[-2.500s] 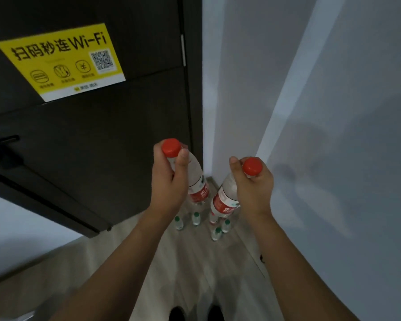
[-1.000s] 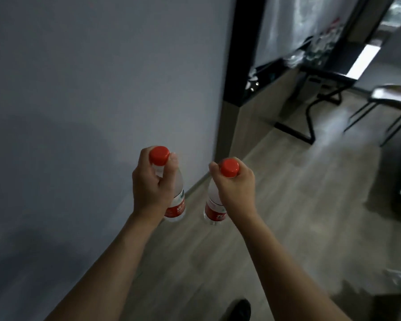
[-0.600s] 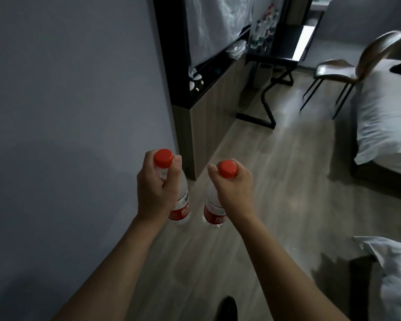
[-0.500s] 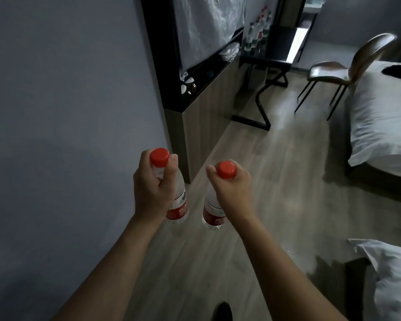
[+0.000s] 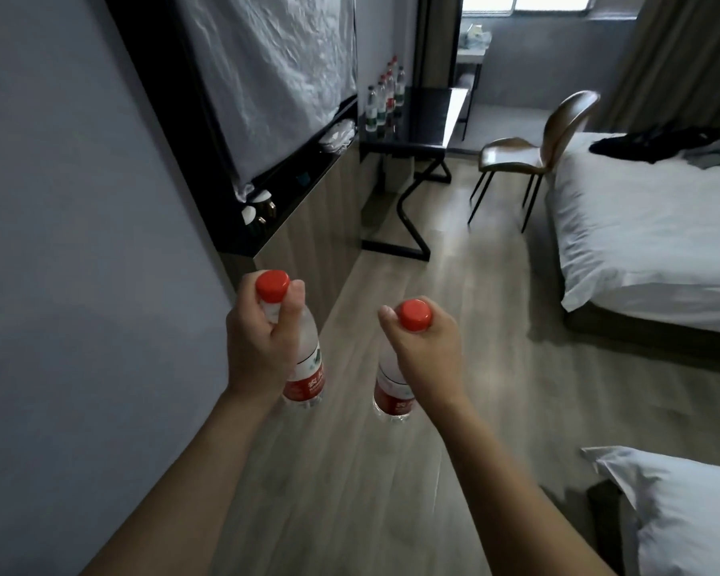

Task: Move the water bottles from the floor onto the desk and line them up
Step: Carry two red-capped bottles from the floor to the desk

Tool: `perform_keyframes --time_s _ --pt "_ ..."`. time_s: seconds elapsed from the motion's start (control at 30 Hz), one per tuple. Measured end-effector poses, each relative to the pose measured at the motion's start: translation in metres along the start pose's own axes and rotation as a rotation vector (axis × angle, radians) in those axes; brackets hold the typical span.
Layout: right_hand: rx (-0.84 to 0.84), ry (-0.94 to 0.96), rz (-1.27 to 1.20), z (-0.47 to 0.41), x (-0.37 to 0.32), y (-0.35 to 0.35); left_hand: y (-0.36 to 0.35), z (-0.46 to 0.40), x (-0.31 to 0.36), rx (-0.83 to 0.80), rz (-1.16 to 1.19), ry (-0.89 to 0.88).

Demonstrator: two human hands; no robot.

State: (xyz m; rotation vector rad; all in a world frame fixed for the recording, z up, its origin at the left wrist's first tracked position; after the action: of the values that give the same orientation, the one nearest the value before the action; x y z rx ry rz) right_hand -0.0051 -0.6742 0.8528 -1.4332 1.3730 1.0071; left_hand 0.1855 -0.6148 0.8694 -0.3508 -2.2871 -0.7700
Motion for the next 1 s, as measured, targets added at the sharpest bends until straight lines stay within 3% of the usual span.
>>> perform_keyframes --time_s 0.37,1.0 --pt "0.071 0.011 0.004 -0.120 0.047 -0.001 -0.112 -0.072 -0.016 -0.099 0.054 -0.010" --pt "0.130 -0.045 0.027 -0.397 0.098 -0.030 -0.333 -0.286 -0.033 -0.173 0.122 -0.067"
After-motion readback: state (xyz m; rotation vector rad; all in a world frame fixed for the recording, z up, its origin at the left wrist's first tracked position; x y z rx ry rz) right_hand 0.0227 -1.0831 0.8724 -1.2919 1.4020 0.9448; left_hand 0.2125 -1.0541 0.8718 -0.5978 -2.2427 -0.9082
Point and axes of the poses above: each hand's wrist, its own z-axis away from the middle knuckle, its own y-axis out of the back of the hand, x = y × z, the point moved 2 cm from there along -z, towards the middle knuckle, and after that the axes turned 15 degrees about -z, right-handed, at the moved point
